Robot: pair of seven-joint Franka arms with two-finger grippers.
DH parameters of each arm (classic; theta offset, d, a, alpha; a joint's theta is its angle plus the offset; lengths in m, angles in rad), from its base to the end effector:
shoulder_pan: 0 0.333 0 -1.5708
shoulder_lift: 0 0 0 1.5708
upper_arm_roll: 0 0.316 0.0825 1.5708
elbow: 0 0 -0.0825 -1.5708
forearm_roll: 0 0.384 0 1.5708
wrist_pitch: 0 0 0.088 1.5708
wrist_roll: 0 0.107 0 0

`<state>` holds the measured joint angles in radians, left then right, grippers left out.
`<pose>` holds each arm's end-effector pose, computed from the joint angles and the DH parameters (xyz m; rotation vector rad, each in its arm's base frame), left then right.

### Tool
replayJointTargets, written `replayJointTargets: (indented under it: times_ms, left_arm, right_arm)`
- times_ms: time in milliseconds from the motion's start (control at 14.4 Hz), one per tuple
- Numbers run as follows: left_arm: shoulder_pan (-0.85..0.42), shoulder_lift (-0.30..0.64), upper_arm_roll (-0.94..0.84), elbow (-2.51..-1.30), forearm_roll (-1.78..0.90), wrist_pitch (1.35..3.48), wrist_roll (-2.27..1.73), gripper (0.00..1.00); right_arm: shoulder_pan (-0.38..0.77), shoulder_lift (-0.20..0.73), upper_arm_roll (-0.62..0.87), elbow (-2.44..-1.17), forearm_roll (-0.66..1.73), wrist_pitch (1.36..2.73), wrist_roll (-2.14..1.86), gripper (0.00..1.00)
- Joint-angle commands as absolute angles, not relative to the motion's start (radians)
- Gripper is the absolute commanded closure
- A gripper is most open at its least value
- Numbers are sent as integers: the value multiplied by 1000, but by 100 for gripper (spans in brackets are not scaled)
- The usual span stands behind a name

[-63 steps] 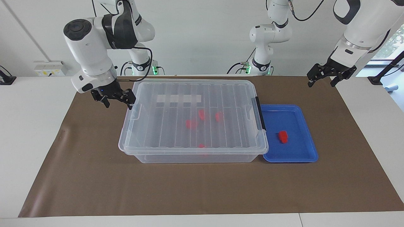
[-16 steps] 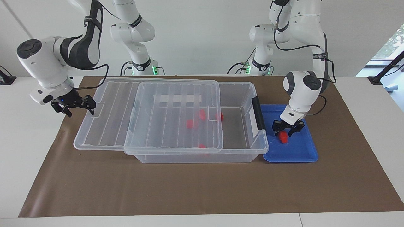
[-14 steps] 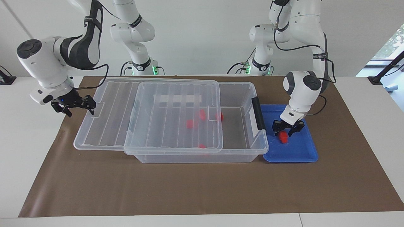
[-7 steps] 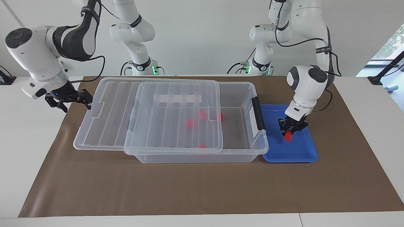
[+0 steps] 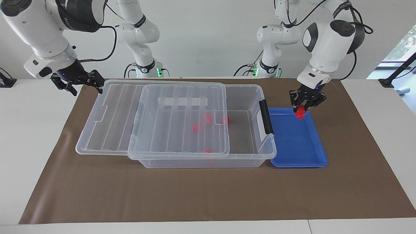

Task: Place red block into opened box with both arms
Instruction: 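Lift the red block and carry it into the opened box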

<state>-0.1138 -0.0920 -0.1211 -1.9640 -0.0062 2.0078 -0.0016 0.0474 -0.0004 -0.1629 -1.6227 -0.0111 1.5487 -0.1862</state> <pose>0.5306 -0.1293 0.5256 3.1030 -0.3605 0.2109 0.5462 -0.0646 0.5985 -3.1373 -0.1112 0.1169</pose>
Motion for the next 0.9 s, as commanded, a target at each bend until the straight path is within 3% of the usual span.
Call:
replayJointTargets:
  times_ms: [0,347,833]
  left_arm:
    - [-197,-74,-147,-1942,6,2006,-109,100]
    - [-356,43,-149,-1945,12,2141,-213,100]
    - [-396,202,-149,-1974,31,2313,-305,100]
  right_arm:
    - [43,-15,-160,-1631,2,1537,-173,0]
    - [43,-14,-161,-1632,-2,1542,-175,0]
    - [43,-14,-163,-1632,-2,1545,-175,0]
